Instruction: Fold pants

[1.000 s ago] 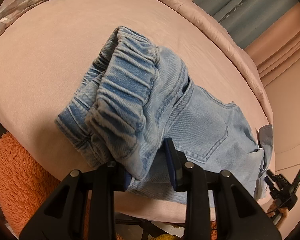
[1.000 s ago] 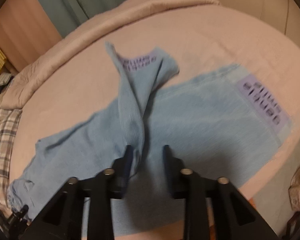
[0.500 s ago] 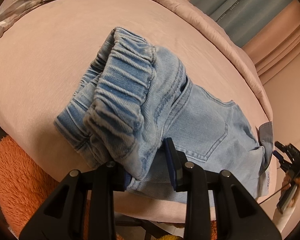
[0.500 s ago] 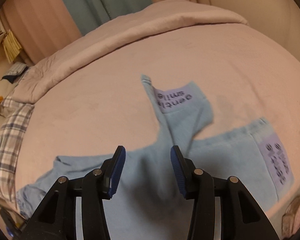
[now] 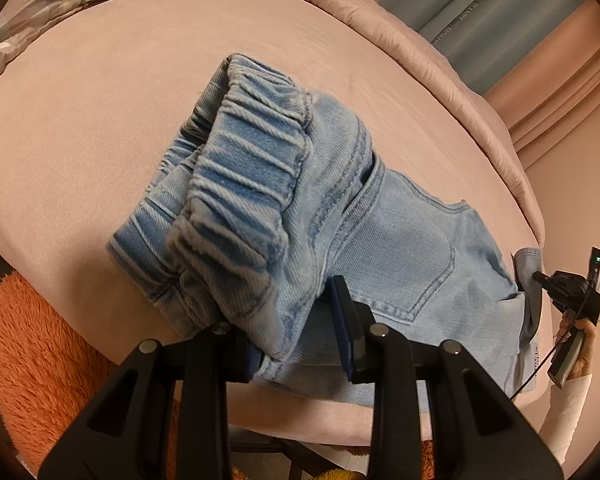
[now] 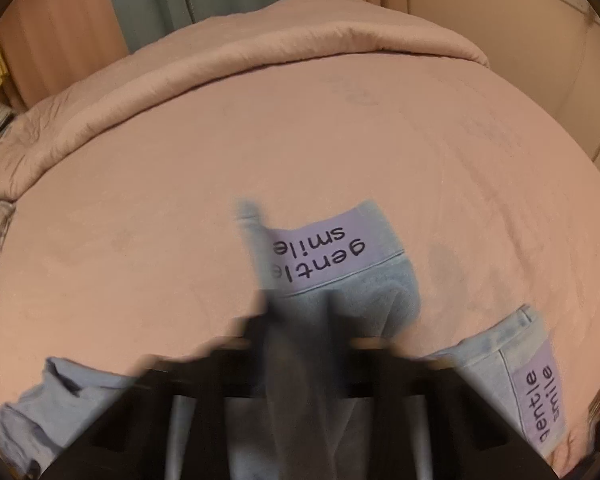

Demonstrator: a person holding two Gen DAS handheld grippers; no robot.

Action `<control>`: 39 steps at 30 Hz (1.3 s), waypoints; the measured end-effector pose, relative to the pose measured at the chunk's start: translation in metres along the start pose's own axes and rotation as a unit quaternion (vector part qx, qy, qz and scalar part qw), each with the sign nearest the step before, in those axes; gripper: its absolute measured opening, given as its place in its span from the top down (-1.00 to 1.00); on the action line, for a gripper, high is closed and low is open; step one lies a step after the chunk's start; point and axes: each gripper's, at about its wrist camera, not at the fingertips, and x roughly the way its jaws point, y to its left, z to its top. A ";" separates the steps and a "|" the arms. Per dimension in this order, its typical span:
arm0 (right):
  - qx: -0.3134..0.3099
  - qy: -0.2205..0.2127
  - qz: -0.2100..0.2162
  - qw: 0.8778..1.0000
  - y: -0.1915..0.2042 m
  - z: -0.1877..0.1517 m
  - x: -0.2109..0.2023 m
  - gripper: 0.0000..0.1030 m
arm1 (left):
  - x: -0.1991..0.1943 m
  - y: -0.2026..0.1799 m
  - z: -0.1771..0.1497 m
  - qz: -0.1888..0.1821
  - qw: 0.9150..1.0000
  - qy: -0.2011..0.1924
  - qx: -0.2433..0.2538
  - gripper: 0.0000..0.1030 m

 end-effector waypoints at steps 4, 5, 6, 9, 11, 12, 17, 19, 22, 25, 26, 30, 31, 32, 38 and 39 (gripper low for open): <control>0.042 -0.067 0.042 0.996 -0.023 -0.005 -0.046 0.93 | 0.000 0.001 0.002 -0.003 1.000 0.006 -0.002 0.37; 0.055 -0.088 0.045 0.994 -0.031 -0.009 -0.062 0.93 | 0.000 0.002 0.003 -0.005 1.000 0.008 -0.003 0.37; 0.072 -0.113 0.044 0.990 -0.044 -0.015 -0.081 0.93 | 0.000 0.003 0.004 -0.007 1.000 0.010 -0.005 0.37; 0.148 -0.170 0.024 0.974 -0.096 -0.049 -0.127 0.93 | 0.000 0.006 0.006 -0.017 1.000 0.018 -0.010 0.37; 0.185 -0.174 0.015 0.967 -0.124 -0.078 -0.138 0.93 | 0.000 0.009 0.008 -0.026 0.999 0.020 -0.012 0.37; 0.194 -0.169 0.015 0.966 -0.131 -0.088 -0.137 0.93 | -0.001 0.010 0.008 -0.029 0.999 0.019 -0.014 0.38; 0.239 -0.078 -0.026 0.968 -0.166 -0.149 -0.095 0.93 | -0.008 0.007 0.010 -0.033 0.999 0.017 -0.008 0.60; 0.257 -0.057 -0.016 0.965 -0.174 -0.158 -0.083 0.93 | -0.014 0.008 0.015 -0.053 0.998 0.021 -0.016 0.77; 0.257 -0.064 -0.011 0.964 -0.174 -0.156 -0.088 0.93 | -0.034 0.010 0.020 -0.079 0.996 0.014 -0.026 0.80; 0.249 -0.074 -0.008 0.966 -0.170 -0.152 -0.095 0.93 | -0.045 0.012 0.022 -0.091 0.995 0.015 -0.025 0.80; 0.249 -0.073 -0.009 0.966 -0.171 -0.153 -0.094 0.93 | -0.043 0.013 0.021 -0.088 0.996 0.019 -0.022 0.79; 0.254 -0.059 -0.017 0.965 -0.168 -0.161 -0.081 0.94 | -0.021 0.020 0.014 -0.041 0.998 0.052 -0.012 0.74; 0.258 -0.053 -0.019 0.965 -0.169 -0.163 -0.077 0.94 | -0.016 0.022 0.012 -0.037 0.998 0.055 -0.013 0.71; 0.260 -0.050 -0.017 0.964 -0.172 -0.163 -0.075 0.94 | -0.016 0.023 0.013 -0.039 0.998 0.055 -0.016 0.70; 0.271 -0.065 -0.028 0.960 -0.184 -0.159 -0.092 0.93 | -0.015 0.022 0.018 -0.037 0.997 0.063 -0.014 0.68; 0.272 -0.066 -0.034 0.959 -0.186 -0.157 -0.092 0.93 | -0.015 0.022 0.018 -0.035 0.997 0.061 -0.011 0.68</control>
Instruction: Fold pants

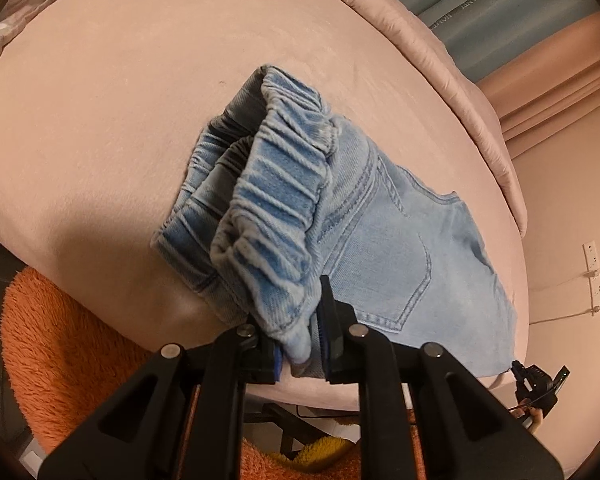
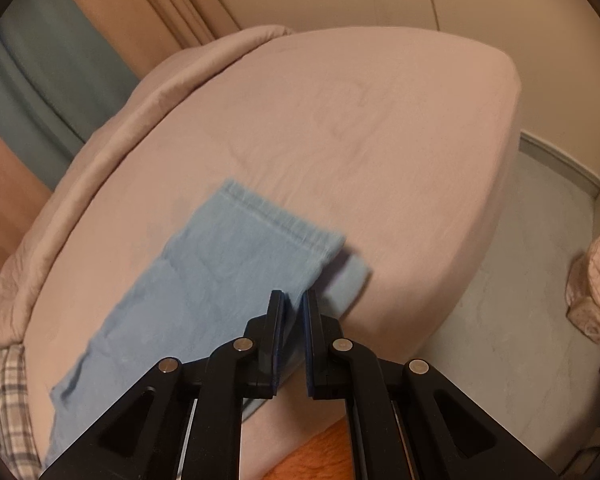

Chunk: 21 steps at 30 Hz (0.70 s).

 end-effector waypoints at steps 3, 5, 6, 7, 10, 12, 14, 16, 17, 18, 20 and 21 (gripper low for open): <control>-0.005 -0.002 -0.019 1.000 -0.001 0.005 0.007 0.93 | -0.002 -0.001 -0.001 0.002 1.000 -0.001 -0.001 0.68; 0.003 -0.005 -0.019 1.000 -0.004 0.004 0.005 0.96 | -0.004 -0.001 -0.001 0.002 1.000 -0.002 -0.003 0.69; 0.001 -0.019 -0.014 1.000 -0.004 0.002 -0.002 0.96 | -0.006 -0.002 -0.001 0.006 1.000 -0.004 0.000 0.69; -0.001 -0.026 -0.013 1.000 -0.003 0.001 -0.007 0.97 | -0.006 -0.002 -0.001 0.008 1.000 -0.005 0.002 0.69; 0.003 -0.035 -0.004 0.999 -0.005 -0.002 -0.018 0.97 | -0.004 0.002 0.002 0.000 1.000 0.002 -0.008 0.69; 0.009 -0.037 0.001 0.999 -0.006 -0.004 -0.020 0.97 | -0.006 0.005 0.004 -0.007 1.000 0.004 -0.017 0.69; 0.012 -0.040 0.001 0.999 -0.009 -0.006 -0.022 0.97 | -0.009 0.007 0.006 -0.005 1.000 -0.001 -0.017 0.72; 0.013 -0.036 -0.006 0.999 -0.011 -0.006 -0.017 0.97 | -0.009 0.009 0.008 -0.008 1.000 0.000 -0.015 0.71; 0.013 -0.032 -0.010 0.999 -0.011 -0.005 -0.012 0.97 | -0.008 0.009 0.008 -0.007 1.000 0.001 -0.014 0.69; 0.010 -0.024 -0.017 1.000 -0.012 -0.005 -0.005 0.97 | -0.006 0.010 0.007 -0.004 1.000 0.002 -0.013 0.68; -0.007 0.004 -0.041 0.999 -0.012 -0.008 0.018 0.97 | -0.007 0.008 0.007 -0.001 1.000 0.001 -0.003 0.68; -0.008 0.011 -0.045 0.999 -0.012 -0.009 0.023 0.97 | -0.009 0.006 0.007 0.000 1.000 0.002 0.002 0.67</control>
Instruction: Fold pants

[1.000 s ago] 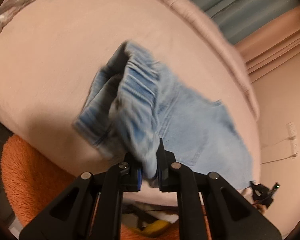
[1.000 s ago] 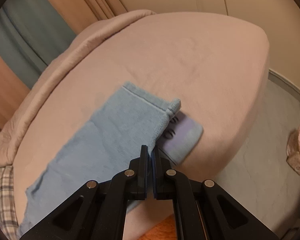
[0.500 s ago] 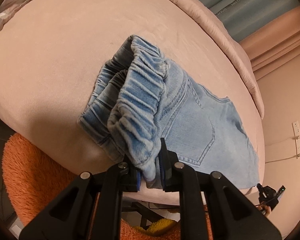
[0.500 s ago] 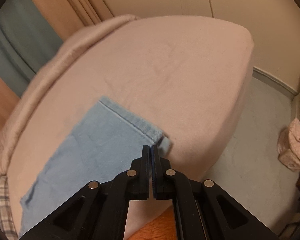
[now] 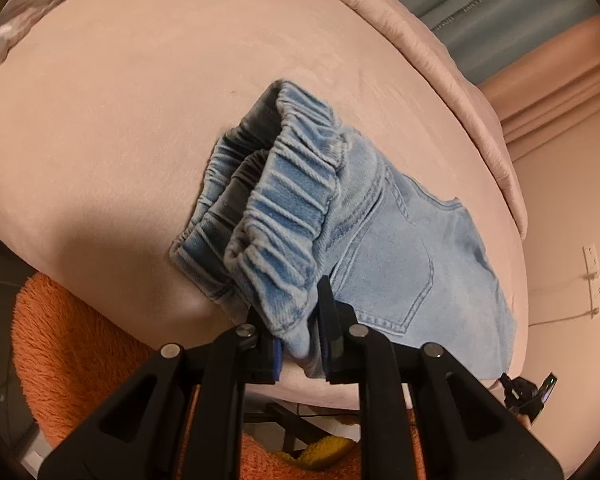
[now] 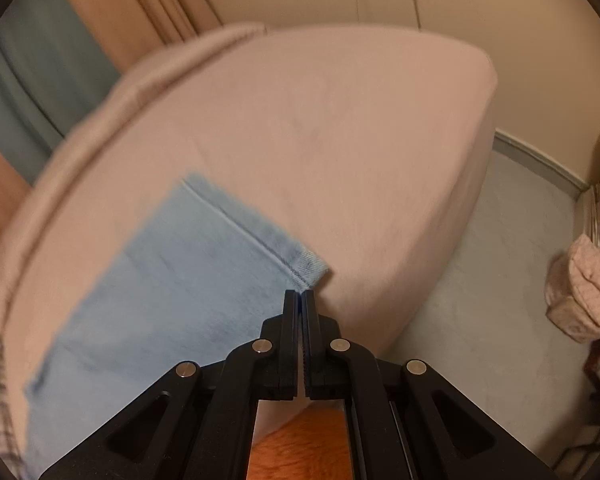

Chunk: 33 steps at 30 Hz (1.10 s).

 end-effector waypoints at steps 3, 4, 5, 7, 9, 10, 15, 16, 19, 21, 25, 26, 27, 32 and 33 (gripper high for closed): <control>-0.009 -0.006 -0.033 0.999 0.009 0.003 -0.008 0.97 | -0.011 -0.011 0.001 0.009 1.000 0.003 0.016 0.63; -0.013 -0.008 -0.041 0.999 0.013 0.005 -0.012 0.97 | -0.016 -0.014 0.001 0.010 1.000 0.000 0.022 0.49; -0.019 -0.013 -0.043 0.999 0.017 0.007 -0.017 0.95 | -0.024 -0.017 0.002 0.008 0.999 -0.008 0.032 0.26; -0.045 -0.026 -0.038 0.998 0.037 0.013 -0.031 0.66 | -0.037 -0.024 0.005 0.001 0.998 -0.030 0.048 -0.19; -0.075 -0.033 -0.012 0.997 0.060 0.014 -0.039 0.29 | -0.046 -0.028 0.013 0.001 0.996 -0.055 0.067 -0.38; -0.098 -0.034 0.016 0.994 0.079 0.013 -0.043 0.24 | -0.047 -0.029 0.017 0.009 0.996 -0.061 0.070 -0.38; -0.225 0.027 0.160 0.961 0.190 -0.012 -0.036 0.24 | -0.033 -0.028 0.046 0.013 0.995 -0.067 0.068 -0.39; -0.248 0.039 0.178 0.951 0.210 -0.019 -0.033 0.24 | -0.025 -0.026 0.054 0.017 0.996 -0.062 0.063 -0.39; -0.336 0.066 0.221 0.913 0.278 -0.051 -0.026 0.24 | -0.003 -0.019 0.070 0.021 0.998 -0.040 0.053 -0.39; -0.390 0.078 0.232 0.888 0.320 -0.073 -0.019 0.24 | 0.009 -0.010 0.076 0.020 0.999 -0.020 0.035 -0.35; -0.449 0.096 0.221 0.860 0.373 -0.102 -0.005 -0.16 | 0.020 0.002 0.073 -0.002 1.000 -0.013 0.010 -0.29; -0.461 0.096 0.223 0.854 0.382 -0.107 -0.004 -0.31 | 0.020 0.002 0.071 -0.002 1.000 -0.016 0.011 -0.24; -0.471 0.098 0.227 0.847 0.390 -0.113 -0.003 -0.32 | 0.020 0.003 0.069 0.000 1.000 -0.020 0.014 -0.21; -0.501 0.126 0.210 0.830 0.409 -0.125 0.011 -0.32 | 0.015 0.002 0.058 0.005 0.999 -0.036 0.030 -0.12; -0.508 0.130 0.207 0.826 0.408 -0.125 0.013 -0.32 | 0.015 0.005 0.057 -0.001 0.999 -0.039 0.026 -0.12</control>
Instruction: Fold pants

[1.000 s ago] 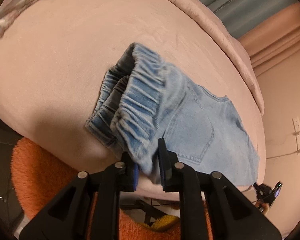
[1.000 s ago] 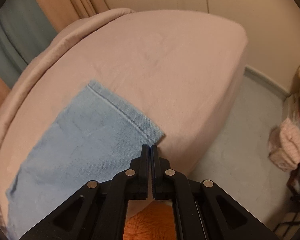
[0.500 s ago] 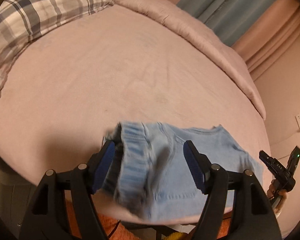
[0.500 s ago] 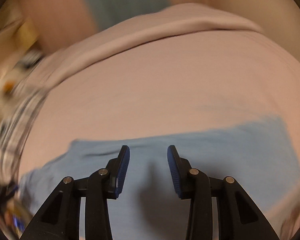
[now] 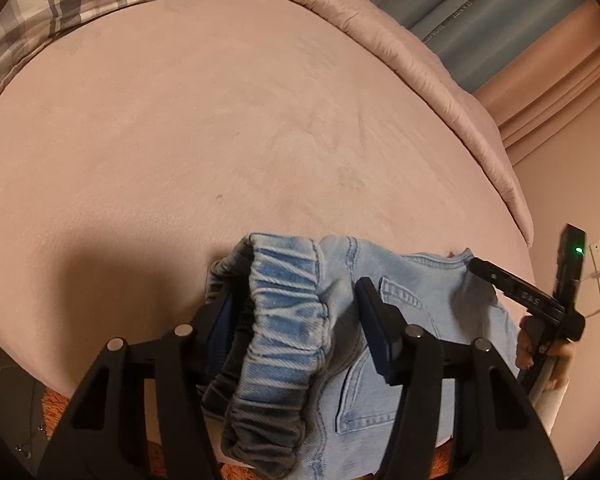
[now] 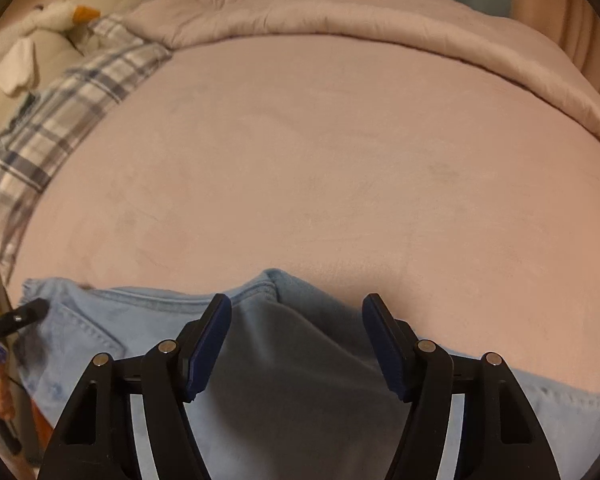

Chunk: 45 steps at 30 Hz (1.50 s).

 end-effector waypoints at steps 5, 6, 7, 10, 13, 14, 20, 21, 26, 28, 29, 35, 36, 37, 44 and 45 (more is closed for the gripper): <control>-0.009 0.022 0.008 1.000 0.003 -0.004 0.008 -0.31 | -0.001 0.005 -0.005 -0.010 1.000 -0.009 -0.006 -0.13; -0.017 0.024 0.012 1.000 0.005 -0.004 0.009 -0.29 | 0.000 0.003 -0.005 -0.008 1.000 -0.012 -0.002 -0.13; -0.023 0.023 0.012 0.999 0.007 -0.005 0.010 -0.12 | 0.001 0.002 -0.007 -0.003 1.000 -0.016 0.003 -0.16; -0.025 0.029 0.041 0.998 0.008 -0.004 0.010 0.72 | 0.004 0.004 -0.008 -0.001 1.000 -0.017 -0.005 -0.23; -0.004 0.005 0.043 0.999 0.009 0.000 -0.001 0.86 | 0.003 0.005 -0.008 -0.006 1.000 -0.014 -0.011 -0.23; -0.005 -0.008 0.038 0.999 0.012 0.002 -0.007 0.86 | 0.003 0.005 -0.009 -0.004 1.000 -0.015 -0.009 -0.23; -0.018 0.002 0.001 1.000 0.023 0.010 0.020 0.87 | 0.003 0.000 -0.006 0.007 1.000 -0.015 -0.002 -0.23; -0.013 0.012 0.002 1.000 0.020 0.008 0.029 0.87 | 0.004 -0.002 -0.006 0.011 1.000 -0.017 0.000 -0.23; -0.017 0.004 -0.008 1.000 0.010 0.005 0.024 0.85 | 0.005 -0.005 -0.005 0.029 0.999 -0.021 0.005 -0.33; -0.019 0.001 -0.003 1.000 0.010 0.003 0.022 0.77 | 0.004 -0.006 -0.004 0.034 0.999 -0.018 0.002 -0.34; -0.019 -0.001 -0.004 1.000 0.005 0.000 0.017 0.56 | 0.003 -0.007 -0.004 0.037 0.999 -0.017 0.001 -0.37; 0.016 -0.035 -0.043 0.998 -0.016 -0.003 -0.015 -0.05 | -0.021 -0.022 0.003 0.072 0.996 -0.044 0.012 -0.46; 0.031 -0.042 -0.046 0.998 -0.027 -0.007 -0.025 -0.06 | -0.027 -0.025 0.004 0.076 0.996 -0.055 0.014 -0.52; 0.041 -0.046 -0.055 0.997 -0.036 -0.011 -0.032 -0.06 | -0.033 -0.028 0.006 0.076 0.995 -0.065 0.015 -0.62; 0.143 -0.049 -0.115 0.982 -0.122 -0.066 -0.068 -0.06 | -0.040 -0.078 0.015 0.038 0.994 -0.084 0.060 -0.63; 0.161 -0.045 -0.123 0.978 -0.137 -0.077 -0.072 -0.06 | -0.036 -0.091 0.016 0.028 0.993 -0.082 0.075 -0.63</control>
